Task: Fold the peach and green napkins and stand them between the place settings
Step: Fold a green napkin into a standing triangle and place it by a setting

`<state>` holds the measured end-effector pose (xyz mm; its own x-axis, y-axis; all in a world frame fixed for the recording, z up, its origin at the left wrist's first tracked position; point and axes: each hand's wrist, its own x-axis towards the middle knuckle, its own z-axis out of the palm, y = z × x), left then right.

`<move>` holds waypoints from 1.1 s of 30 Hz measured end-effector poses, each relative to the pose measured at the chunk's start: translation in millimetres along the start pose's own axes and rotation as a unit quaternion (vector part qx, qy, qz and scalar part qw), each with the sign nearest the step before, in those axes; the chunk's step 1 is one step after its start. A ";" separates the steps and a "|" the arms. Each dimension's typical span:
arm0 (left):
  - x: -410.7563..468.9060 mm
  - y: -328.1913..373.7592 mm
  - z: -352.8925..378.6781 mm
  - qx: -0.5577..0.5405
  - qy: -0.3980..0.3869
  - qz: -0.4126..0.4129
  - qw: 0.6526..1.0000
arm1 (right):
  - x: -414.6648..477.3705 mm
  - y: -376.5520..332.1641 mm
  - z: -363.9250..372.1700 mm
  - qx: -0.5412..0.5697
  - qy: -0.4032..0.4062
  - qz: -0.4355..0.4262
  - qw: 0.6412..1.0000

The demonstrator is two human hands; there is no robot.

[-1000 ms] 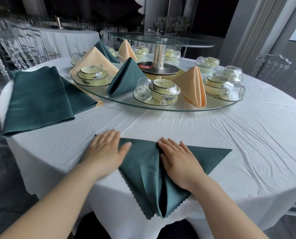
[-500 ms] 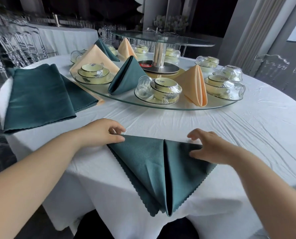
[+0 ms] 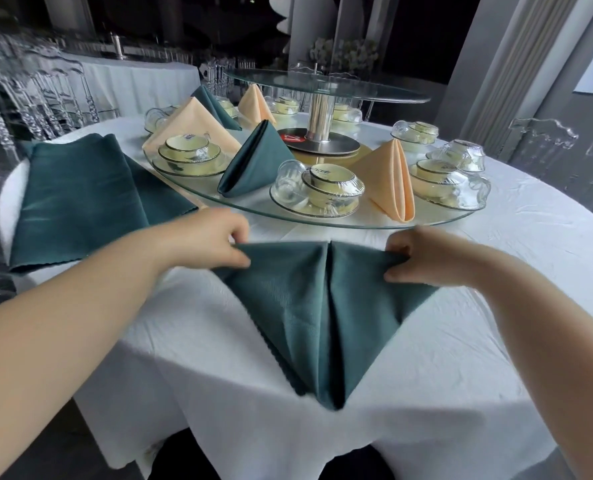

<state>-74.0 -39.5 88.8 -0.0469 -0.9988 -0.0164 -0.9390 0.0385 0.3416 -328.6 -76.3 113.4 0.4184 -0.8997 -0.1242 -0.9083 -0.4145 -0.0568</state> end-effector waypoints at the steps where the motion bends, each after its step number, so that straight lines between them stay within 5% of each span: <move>1: -2.2 3.3 -9.6 -0.018 0.072 0.003 0.997 | -0.8 -0.8 -8.4 -0.007 0.077 -0.002 0.997; 3: -8.4 11.4 -26.9 -0.035 0.230 0.007 0.972 | -1.2 -1.9 -22.9 -0.019 0.251 -0.018 0.968; 6: -19.5 13.4 -38.9 0.001 0.454 0.074 0.888 | -3.3 -6.9 -29.6 -0.049 0.448 -0.053 0.891; 8: -26.0 5.1 -33.8 0.046 0.490 0.139 0.859 | -3.3 -6.6 -19.5 -0.080 0.500 -0.070 0.859; 17: -61.9 -39.7 66.3 0.060 0.250 0.198 0.946 | -21.9 0.8 102.6 0.009 0.262 -0.151 0.953; 21: -68.2 -38.0 69.3 0.015 0.130 0.125 0.983 | -29.4 3.9 95.0 0.059 0.167 -0.143 0.974; 24: -65.3 -31.5 66.8 0.013 0.059 0.084 0.995 | -26.3 -1.1 86.6 0.085 0.183 -0.134 0.970; 33: -48.4 -6.2 70.6 0.057 0.021 0.046 0.997 | 3.8 -53.1 93.4 0.068 0.143 -0.201 0.967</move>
<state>-89.9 10.8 21.2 -0.1222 -0.9912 0.0507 -0.9641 0.1306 0.2310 -278.9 -45.0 23.4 0.7026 -0.6790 0.2128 -0.6563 -0.7340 -0.1749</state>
